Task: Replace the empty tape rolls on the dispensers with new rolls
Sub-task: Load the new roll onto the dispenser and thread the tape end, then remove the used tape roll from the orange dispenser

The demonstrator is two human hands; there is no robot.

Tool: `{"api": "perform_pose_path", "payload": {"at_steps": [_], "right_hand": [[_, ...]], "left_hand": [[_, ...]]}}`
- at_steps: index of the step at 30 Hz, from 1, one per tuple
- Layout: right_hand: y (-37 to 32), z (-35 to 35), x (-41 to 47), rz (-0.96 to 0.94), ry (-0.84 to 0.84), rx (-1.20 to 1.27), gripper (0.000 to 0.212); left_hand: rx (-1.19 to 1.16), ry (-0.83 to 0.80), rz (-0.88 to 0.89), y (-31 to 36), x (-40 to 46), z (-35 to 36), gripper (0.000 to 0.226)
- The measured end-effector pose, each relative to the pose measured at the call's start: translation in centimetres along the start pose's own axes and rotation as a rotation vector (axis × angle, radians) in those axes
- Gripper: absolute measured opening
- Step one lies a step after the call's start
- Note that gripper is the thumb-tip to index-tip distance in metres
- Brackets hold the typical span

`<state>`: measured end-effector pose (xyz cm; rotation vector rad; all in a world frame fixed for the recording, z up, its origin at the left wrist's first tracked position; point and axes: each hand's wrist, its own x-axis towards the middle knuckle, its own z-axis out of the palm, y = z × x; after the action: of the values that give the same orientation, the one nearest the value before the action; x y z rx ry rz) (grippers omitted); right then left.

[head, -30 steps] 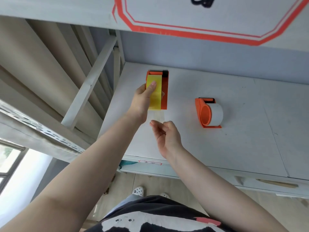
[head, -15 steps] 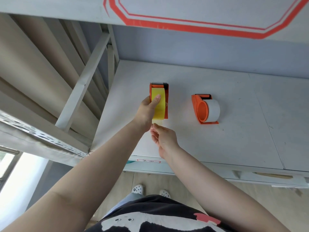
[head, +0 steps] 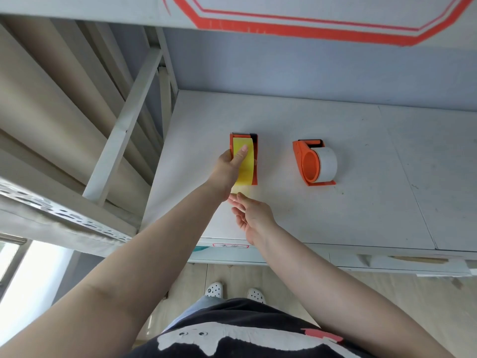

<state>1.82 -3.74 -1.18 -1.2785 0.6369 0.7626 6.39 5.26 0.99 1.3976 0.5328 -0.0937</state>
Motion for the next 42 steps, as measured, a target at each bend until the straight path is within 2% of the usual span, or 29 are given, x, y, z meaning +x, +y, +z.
{"api": "perform_pose_path", "payload": {"at_steps": [8, 13, 18, 21, 24, 26, 29, 31, 33, 36, 39, 42], "right_hand": [[0.0, -0.1, -0.7, 0.046, -0.006, 0.025, 0.018], [0.3, -0.1, -1.4, 0.035, -0.008, 0.021, 0.018], [0.5, -0.9, -2.2, 0.007, -0.022, 0.028, 0.017], [-0.1, -2.1, -2.7, -0.049, 0.005, 0.041, 0.019], [-1.4, -4.4, -2.7, -0.142, 0.074, 0.121, 0.017], [-2.5, -6.5, -2.5, -0.173, 0.144, 0.193, 0.014], [-3.7, -10.2, -1.7, -0.197, 0.261, 0.265, 0.014], [-4.6, -12.5, -0.9, -0.213, 0.317, 0.298, 0.010], [-5.5, -14.5, 0.0, -0.220, 0.358, 0.294, 0.009], [-6.9, -16.8, 1.6, -0.229, 0.376, 0.258, 0.011], [-8.3, -18.2, 3.2, -0.226, 0.357, 0.168, 0.012], [-9.3, -19.1, 4.8, -0.221, 0.297, 0.075, 0.016]], "left_hand": [[0.097, 0.023, -0.014, 0.4, 0.3, -0.1, 0.032], [0.135, 0.030, -0.023, 0.3, 0.3, -0.2, 0.056], [0.177, 0.039, 0.004, 0.1, 0.1, -0.5, 0.061], [0.194, 0.139, 0.055, -0.2, -0.3, -1.0, 0.065], [0.310, 0.318, 0.206, -0.9, -1.0, -1.4, 0.064], [0.374, 0.393, 0.409, -0.8, -2.3, -0.8, 0.057], [0.374, 0.367, 0.688, -0.3, -4.2, 1.5, 0.047], [0.374, 0.283, 0.777, -0.6, -4.8, 3.8, 0.042], [0.354, 0.155, 0.722, -1.3, -4.8, 6.5, 0.039], [0.374, 0.009, 0.469, -2.6, -3.7, 10.2, 0.040], [0.472, -0.013, 0.270, -3.6, -1.8, 13.0, 0.047], [0.536, 0.005, 0.218, -4.4, -0.3, 14.8, 0.049]]}}
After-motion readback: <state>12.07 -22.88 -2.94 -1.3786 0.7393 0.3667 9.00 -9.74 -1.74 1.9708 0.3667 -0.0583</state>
